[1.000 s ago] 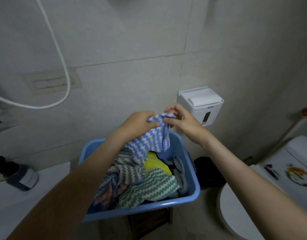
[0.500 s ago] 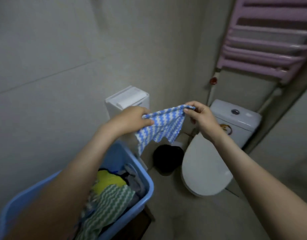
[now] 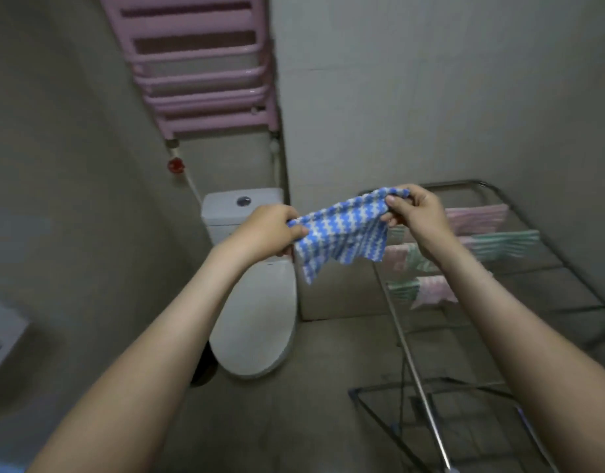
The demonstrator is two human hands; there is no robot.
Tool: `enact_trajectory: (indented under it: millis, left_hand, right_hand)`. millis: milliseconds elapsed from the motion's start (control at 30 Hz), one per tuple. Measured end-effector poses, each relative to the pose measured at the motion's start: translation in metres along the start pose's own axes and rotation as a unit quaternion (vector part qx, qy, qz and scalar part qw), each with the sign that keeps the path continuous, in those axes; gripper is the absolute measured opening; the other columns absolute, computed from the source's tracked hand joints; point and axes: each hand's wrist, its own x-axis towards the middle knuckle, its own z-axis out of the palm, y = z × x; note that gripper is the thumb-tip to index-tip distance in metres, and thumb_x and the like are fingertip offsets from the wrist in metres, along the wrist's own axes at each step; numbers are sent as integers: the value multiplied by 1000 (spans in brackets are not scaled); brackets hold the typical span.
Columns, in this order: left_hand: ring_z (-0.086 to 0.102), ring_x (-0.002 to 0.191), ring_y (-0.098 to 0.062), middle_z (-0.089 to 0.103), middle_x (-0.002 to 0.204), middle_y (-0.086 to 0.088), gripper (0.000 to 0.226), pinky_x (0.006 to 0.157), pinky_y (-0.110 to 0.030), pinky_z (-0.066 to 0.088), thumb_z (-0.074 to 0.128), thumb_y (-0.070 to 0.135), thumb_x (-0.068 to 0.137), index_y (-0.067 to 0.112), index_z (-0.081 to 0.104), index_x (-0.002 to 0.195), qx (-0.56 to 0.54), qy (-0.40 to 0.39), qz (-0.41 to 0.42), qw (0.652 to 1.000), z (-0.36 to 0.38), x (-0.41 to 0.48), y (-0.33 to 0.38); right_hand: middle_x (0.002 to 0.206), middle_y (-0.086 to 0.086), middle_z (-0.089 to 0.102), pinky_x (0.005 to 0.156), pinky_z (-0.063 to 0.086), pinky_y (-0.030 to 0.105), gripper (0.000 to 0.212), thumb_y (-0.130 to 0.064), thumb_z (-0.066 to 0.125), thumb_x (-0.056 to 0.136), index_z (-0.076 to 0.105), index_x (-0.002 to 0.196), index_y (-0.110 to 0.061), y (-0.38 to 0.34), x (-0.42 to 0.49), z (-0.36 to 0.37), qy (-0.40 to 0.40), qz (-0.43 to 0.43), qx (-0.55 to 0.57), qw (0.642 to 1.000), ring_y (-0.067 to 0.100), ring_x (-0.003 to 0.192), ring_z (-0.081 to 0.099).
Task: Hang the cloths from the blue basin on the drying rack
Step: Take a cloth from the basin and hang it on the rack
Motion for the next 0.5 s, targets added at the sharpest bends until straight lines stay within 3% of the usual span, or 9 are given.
enact_trajectory:
  millis: [167,300,433,500]
  left_hand:
    - [64,56,-18,66,70,-16,26,49,-17,44,59,24,91,11,53,69,1,-45,68,997,65,56,87]
    - [56,40,0,64,63,-12,26,47,-15,42,60,24,90,8,57,70,15,-77,115,990,111,89,133]
    - [67,64,-22,63,65,-14,33,63,-29,48,61,23,89,12,47,60,29,-124,158,979,159,114,169]
    - [63,61,-23,59,60,-7,37,63,-30,46,60,23,89,14,44,57,38,-150,176,972,181,127,181]
  right_hand:
    - [47,-8,61,47,45,12,22,5,50,93,53,80,-12,8,-1,-118,95,4,-45,994,0,45,57]
    - [48,-12,60,50,47,10,19,5,49,93,54,82,-11,18,-4,-183,165,15,-68,984,-1,44,56]
    - [52,-6,60,53,47,11,22,4,50,93,54,81,-13,40,-13,-232,231,41,-102,967,-2,45,55]
    - [53,-5,58,53,46,11,15,3,49,94,55,87,-8,53,-17,-252,253,62,-111,959,-2,44,54]
